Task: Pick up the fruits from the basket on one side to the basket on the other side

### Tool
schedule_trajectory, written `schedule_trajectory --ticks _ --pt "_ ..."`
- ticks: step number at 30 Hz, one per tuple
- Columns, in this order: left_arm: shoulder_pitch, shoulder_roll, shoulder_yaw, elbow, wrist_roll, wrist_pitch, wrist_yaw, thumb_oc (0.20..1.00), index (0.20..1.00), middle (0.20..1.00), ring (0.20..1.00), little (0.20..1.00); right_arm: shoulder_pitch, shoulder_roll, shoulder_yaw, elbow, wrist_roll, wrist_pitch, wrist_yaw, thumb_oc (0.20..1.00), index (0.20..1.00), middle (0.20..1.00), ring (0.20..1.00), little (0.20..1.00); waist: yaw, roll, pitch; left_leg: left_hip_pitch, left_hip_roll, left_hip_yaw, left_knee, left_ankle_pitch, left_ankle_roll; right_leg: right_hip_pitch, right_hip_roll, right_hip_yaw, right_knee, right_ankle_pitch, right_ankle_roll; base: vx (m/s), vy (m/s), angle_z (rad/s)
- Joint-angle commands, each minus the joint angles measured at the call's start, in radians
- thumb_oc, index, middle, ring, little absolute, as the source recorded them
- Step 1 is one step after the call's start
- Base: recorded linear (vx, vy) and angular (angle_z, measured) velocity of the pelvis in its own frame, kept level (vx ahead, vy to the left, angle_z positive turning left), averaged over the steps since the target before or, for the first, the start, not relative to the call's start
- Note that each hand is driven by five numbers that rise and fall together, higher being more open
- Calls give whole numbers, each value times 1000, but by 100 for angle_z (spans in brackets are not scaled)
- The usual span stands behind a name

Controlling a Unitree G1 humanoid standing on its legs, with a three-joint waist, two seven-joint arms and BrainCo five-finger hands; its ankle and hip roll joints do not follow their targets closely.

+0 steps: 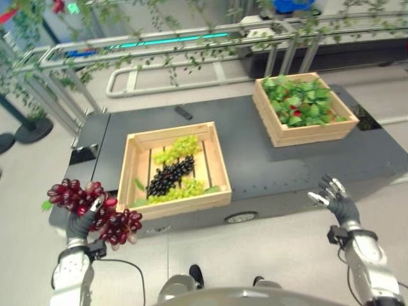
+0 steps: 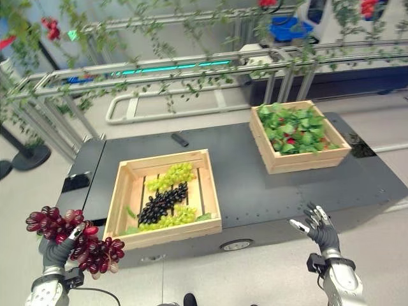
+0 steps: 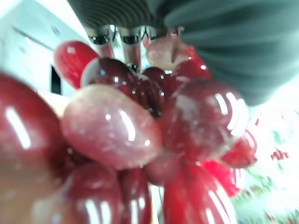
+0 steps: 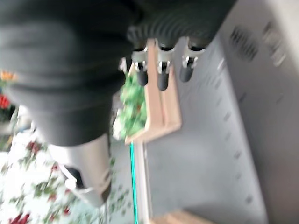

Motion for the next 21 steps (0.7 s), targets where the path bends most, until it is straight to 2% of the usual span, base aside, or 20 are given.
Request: schedule_trajectory --ticks 1,5,6,9,11,12,13,14,15,16,17,18,19,21 --pt "-47 63 8 -45 62 -73 26 200 200 200 200 200 -53 -29 -39 -52 -10 -52 -5 1000 1000 1000 1000 1000 -4 -29 9 -93 -21 -61 44 25 21 2 26 8 60 -27 7 -64 -309 -21" --pt "-69 59 -26 -16 75 -71 36 200 200 200 200 200 -49 -46 -43 -65 2 -64 -13 1000 1000 1000 1000 1000 -8 -26 19 -108 18 -96 52 89 -12 33 73 0 71 -53 -30 -89 -235 -20" --pt "-70 59 -27 -15 75 -71 37 200 200 200 200 200 -49 -46 -44 -65 2 -64 -14 1000 1000 1000 1000 1000 -9 -25 20 -108 18 -98 51 91 -14 35 74 -3 71 -53 -32 -147 -271 15" --pt "-64 57 -48 -1 57 -72 21 200 200 200 200 200 -41 -72 -43 -92 12 -72 1 1000 1000 1000 1000 1000 11 -11 46 -138 60 -172 19 199 -57 42 124 -46 98 -79 -61 -191 -265 40" --pt "-63 58 -58 -6 57 -73 13 200 200 200 200 200 -43 -88 -44 -103 16 -80 0 1000 1000 1000 1000 1000 31 2 75 -175 76 -215 -19 267 -88 36 137 -92 98 -81 -67 -236 -189 69" --pt "-66 57 -62 -2 53 -73 18 200 200 200 200 200 -49 -96 -39 -102 20 -87 -7 1000 1000 1000 1000 1000 45 -2 92 -201 83 -251 -54 296 -114 36 128 -116 102 -91 -69 -162 -110 56" --pt "-67 57 -62 -1 53 -73 18 200 200 200 200 200 -50 -96 -39 -101 20 -88 -7 1000 1000 1000 1000 1000 43 2 90 -206 86 -256 -56 300 -115 34 132 -120 98 -86 -70 -324 -145 81" --pt "-59 60 -57 -7 56 -77 12 200 200 200 200 200 -59 -102 -35 -100 3 -85 -10 1000 1000 1000 1000 1000 70 -22 107 -213 56 -358 5 254 -103 10 105 -146 100 -75 -69 -249 -89 91" --pt "-60 60 -57 -7 56 -77 12 200 200 200 200 200 -60 -102 -35 -100 3 -86 -10 1000 1000 1000 1000 1000 66 -18 103 -222 58 -364 9 255 -102 8 108 -151 96 -70 -70 -423 -205 95" --pt "-39 62 -44 -9 55 -76 4 200 200 200 200 200 -62 -88 -30 -82 18 -85 -12 1000 1000 1000 1000 1000 78 -41 89 -213 29 -377 96 192 -86 8 84 -195 44 -36 -64 -296 -173 83" --pt "-36 65 -40 -7 53 -77 1 200 200 200 200 200 -58 -81 -35 -74 24 -89 -19 1000 1000 1000 1000 1000 70 -47 75 -193 51 -303 119 146 -77 13 68 -253 30 -30 -66 -368 -195 98" --pt "-37 68 -41 -5 53 -75 -2 200 200 200 200 200 -52 -75 -37 -74 21 -92 -23 1000 1000 1000 1000 1000 62 -50 66 -184 67 -261 149 120 -75 18 59 -286 14 -29 -64 -266 -81 129" --pt "-35 75 -35 -16 55 -74 -6 200 200 200 200 200 -44 -69 -41 -75 17 -93 -31 1000 1000 1000 1000 1000 54 -52 53 -164 103 -205 198 84 -72 19 48 -330 8 -26 -67 -160 -23 121" --pt "-35 75 -35 -16 55 -74 -6 200 200 200 200 200 -44 -69 -41 -75 17 -93 -31 1000 1000 1000 1000 1000 54 -52 54 -165 103 -206 199 84 -73 20 49 -330 8 -26 -67 -107 26 128"
